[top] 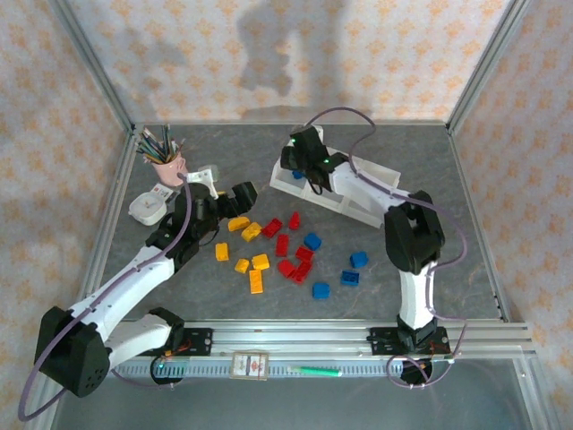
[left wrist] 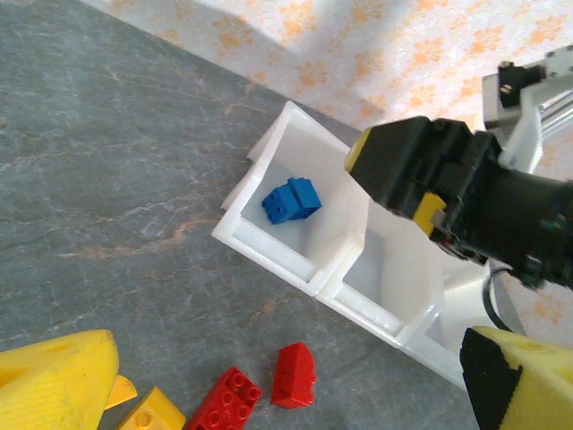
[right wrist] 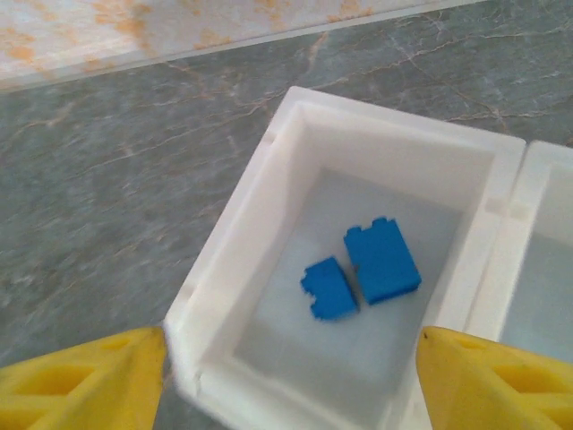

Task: Sort the legos into containers by color
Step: Pick up the lego from the center of the table.

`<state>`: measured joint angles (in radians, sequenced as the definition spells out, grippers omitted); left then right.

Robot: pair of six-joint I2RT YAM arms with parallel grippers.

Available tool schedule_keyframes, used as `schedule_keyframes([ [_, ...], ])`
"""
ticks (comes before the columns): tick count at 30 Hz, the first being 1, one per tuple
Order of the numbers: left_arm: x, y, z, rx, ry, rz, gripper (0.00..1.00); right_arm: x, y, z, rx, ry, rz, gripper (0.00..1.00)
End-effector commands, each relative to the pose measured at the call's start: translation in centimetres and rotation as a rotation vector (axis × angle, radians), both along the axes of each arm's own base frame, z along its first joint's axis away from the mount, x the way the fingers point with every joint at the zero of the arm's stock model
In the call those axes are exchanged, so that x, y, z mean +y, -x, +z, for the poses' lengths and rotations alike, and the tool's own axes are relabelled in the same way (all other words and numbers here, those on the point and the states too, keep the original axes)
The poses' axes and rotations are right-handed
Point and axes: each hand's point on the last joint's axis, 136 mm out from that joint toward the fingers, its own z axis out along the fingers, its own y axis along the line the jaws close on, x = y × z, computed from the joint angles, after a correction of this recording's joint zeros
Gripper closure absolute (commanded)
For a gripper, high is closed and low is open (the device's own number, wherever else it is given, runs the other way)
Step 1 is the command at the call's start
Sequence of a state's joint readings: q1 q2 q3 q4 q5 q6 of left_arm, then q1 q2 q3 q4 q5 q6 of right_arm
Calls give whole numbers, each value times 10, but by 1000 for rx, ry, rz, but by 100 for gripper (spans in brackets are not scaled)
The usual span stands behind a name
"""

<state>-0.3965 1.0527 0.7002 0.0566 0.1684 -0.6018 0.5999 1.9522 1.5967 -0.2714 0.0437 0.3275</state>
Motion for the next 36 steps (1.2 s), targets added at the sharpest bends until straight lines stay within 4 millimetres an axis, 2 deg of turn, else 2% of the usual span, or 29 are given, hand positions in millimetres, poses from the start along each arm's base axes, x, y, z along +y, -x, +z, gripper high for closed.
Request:
schedule_keyframes([
  [1,-6,8,8,-19,36,-48,1,-5,29,9,1,4,16,24],
  [7,-22,28,-2,1,45,-107,1,-20,87,-29,99,64,66,19],
  [10,-31,38,-7,10,60,-128,1,-28,110,-47,127,93,82,15],
  [14,-38,46,-16,24,87,-142,1,-34,136,-75,176,102,99,13],
  [19,-39,52,-29,39,117,-131,1,-26,163,-100,216,88,140,11],
  [23,-39,52,-35,46,126,-126,1,-23,176,-113,239,89,136,9],
  [27,-40,52,-36,54,120,-125,1,-38,181,-128,278,110,43,10],
  [31,-40,51,-34,44,134,-120,1,-49,179,-133,270,139,-14,15],
  [36,-41,51,-34,50,122,-123,1,-46,179,-138,278,160,18,20],
])
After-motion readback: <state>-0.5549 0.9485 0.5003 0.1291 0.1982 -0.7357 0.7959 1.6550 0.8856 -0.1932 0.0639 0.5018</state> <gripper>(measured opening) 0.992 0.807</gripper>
